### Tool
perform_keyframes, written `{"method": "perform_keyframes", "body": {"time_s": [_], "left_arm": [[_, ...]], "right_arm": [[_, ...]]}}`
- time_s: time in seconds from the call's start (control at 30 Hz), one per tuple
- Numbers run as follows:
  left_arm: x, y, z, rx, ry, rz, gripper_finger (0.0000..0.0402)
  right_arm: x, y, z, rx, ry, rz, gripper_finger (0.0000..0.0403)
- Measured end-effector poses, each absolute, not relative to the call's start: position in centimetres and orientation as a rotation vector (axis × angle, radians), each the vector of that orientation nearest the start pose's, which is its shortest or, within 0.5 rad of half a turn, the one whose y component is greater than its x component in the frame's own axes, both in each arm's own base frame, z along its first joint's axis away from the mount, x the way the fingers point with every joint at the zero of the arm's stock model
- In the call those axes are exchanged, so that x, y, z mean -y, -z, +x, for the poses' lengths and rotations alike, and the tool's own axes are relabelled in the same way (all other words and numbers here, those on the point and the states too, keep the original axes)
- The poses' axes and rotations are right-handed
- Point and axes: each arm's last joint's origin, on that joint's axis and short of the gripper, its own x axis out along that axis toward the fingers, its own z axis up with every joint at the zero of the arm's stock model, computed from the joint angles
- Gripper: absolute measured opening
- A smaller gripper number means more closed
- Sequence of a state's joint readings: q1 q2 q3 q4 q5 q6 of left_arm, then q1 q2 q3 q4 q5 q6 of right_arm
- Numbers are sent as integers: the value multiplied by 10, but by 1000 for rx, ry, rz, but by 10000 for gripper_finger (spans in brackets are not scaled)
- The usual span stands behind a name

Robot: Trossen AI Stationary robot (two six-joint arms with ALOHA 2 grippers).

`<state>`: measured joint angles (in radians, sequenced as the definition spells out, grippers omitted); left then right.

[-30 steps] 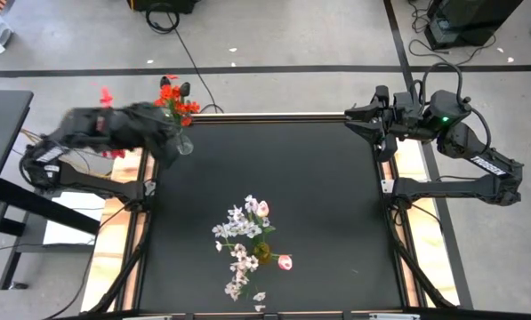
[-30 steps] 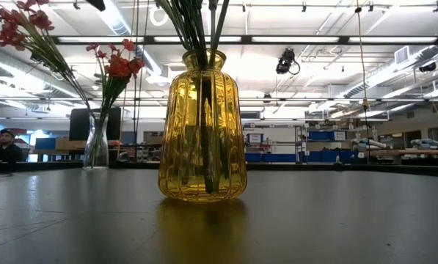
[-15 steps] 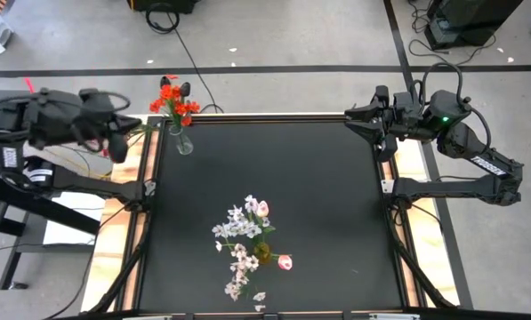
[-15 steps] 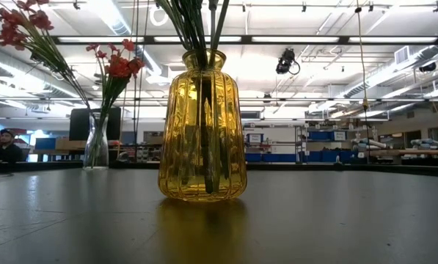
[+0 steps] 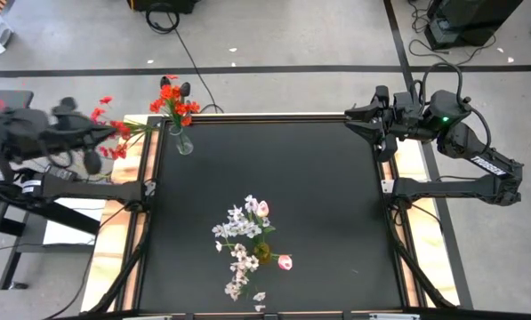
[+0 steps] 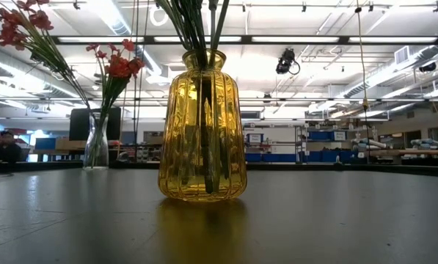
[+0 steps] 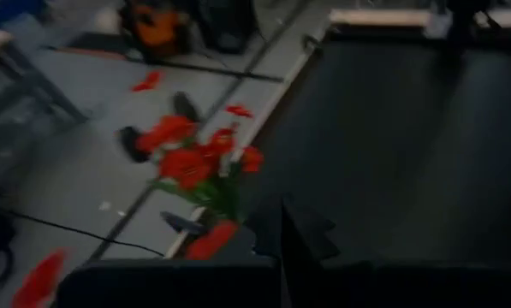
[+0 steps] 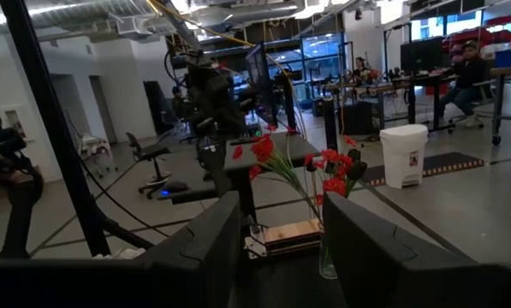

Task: Sort flowers into vase by color
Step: Adjust the orange flowers

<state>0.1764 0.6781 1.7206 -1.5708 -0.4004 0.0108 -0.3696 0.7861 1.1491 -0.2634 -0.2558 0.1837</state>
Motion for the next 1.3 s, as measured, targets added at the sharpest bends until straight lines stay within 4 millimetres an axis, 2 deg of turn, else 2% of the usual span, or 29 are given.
{"method": "perform_keyframes", "body": {"time_s": [0.17,0.33,0.43,0.6,0.83,1.03,1.17,1.3], "left_arm": [[-1,-457,-68,-450,-633,94,4],[-2,-454,-79,-409,-725,78,4],[-5,-446,-67,-462,-764,82,4],[-12,-422,-38,-620,-833,140,4],[-18,-391,-13,-773,-892,197,4],[-22,-364,8,-854,-922,168,4],[-25,-359,24,-821,-930,157,4],[-27,-365,35,-808,-918,181,4]], "right_arm": [[42,-443,130,105,105,153,176],[43,-443,130,104,105,153,176],[42,-443,130,105,105,153,176],[42,-443,130,105,105,153,176],[43,-443,130,105,105,153,176],[42,-443,130,106,105,153,176],[43,-443,130,104,105,153,176],[42,-443,130,105,105,153,176]]}}
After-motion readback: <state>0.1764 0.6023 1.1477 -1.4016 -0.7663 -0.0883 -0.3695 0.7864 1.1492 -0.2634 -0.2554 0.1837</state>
